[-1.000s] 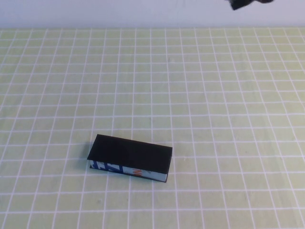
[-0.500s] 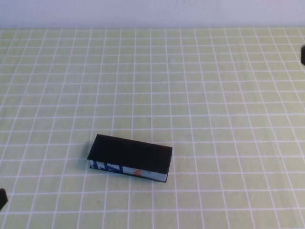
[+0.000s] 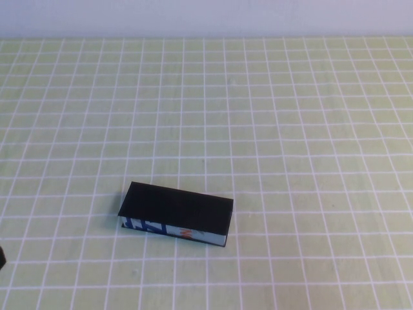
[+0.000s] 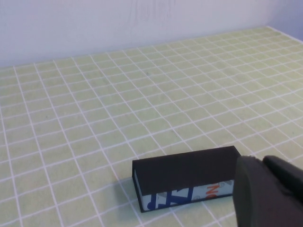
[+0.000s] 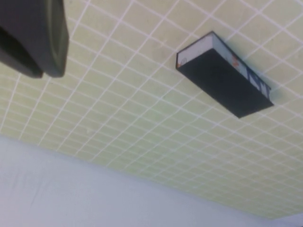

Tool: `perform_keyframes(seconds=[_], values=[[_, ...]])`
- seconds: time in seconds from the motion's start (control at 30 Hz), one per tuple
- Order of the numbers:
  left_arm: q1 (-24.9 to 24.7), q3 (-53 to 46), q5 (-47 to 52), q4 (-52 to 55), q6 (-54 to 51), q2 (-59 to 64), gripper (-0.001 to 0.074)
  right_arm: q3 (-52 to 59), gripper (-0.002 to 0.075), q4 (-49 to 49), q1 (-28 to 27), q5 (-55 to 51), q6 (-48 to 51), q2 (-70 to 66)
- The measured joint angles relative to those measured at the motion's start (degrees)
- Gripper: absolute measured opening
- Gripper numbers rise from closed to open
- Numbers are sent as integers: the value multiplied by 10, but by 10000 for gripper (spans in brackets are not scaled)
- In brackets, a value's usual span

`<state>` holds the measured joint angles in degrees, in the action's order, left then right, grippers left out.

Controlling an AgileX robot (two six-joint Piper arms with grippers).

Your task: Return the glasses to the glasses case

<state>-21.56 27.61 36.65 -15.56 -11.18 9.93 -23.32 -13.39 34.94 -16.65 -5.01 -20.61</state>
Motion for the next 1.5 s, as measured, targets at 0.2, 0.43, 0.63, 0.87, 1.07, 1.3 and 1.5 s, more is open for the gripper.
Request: perform_keyframes(seconds=[0.2, 0.43, 0.63, 0.87, 1.07, 1.3, 1.5], values=[[0, 0, -32, 0, 0, 0, -3, 82, -17, 0, 0, 43, -3, 25], [0, -1, -37, 0, 0, 0, -3, 89, -17, 0, 0, 86, -4, 26], [0, -1, -37, 0, 0, 0, -3, 89, -18, 0, 0, 86, -4, 26], [0, -1, -37, 0, 0, 0, -3, 89, -18, 0, 0, 86, -4, 26], [0, -26, -43, 3, -4, -4, -3, 89, -18, 0, 0, 86, -4, 26], [0, -118, -64, 109, -187, -89, -3, 89, -18, 0, 0, 86, -4, 26], [0, -194, -156, 116, -217, -106, -3, 89, -17, 0, 0, 87, -4, 26]])
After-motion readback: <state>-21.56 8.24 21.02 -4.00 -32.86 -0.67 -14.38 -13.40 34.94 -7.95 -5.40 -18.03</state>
